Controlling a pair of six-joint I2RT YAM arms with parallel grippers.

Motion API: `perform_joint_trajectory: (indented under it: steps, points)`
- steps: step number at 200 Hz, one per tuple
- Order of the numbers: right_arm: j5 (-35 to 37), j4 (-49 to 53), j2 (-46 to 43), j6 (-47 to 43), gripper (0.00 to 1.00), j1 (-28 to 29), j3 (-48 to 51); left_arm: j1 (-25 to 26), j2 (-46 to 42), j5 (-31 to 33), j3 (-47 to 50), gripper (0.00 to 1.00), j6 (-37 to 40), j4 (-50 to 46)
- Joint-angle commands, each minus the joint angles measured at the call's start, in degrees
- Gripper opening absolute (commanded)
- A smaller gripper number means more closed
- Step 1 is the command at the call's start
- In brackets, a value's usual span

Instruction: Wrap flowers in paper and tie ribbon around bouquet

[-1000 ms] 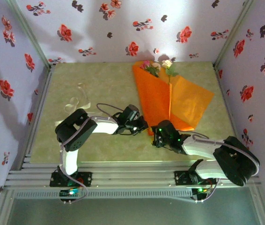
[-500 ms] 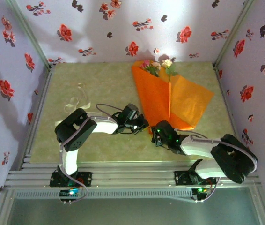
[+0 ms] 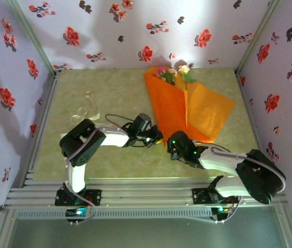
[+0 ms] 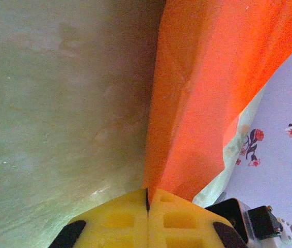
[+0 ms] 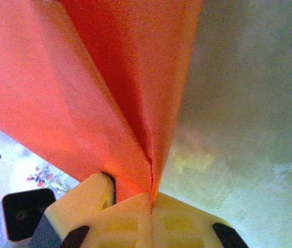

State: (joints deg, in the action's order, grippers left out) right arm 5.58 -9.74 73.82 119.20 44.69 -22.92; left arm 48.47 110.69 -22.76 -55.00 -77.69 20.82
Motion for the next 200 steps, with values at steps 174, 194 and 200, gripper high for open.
perform_joint_trajectory:
  steps: [174, 194, 200]
  points:
    - [-3.03, 5.07, 2.33, 9.79, 0.0, -0.07, -1.88, -6.06, 7.36, 0.9, -12.33, 0.0, 13.85, -10.63]
    - [-3.35, 8.31, 1.64, 8.56, 0.0, -0.14, -2.54, -6.58, 8.04, 1.67, -14.17, 0.0, 15.68, -11.82]
    - [-3.51, 8.8, 1.57, 8.36, 0.0, -0.09, -2.6, -6.87, 8.11, 1.83, -14.46, 0.0, 15.96, -11.71]
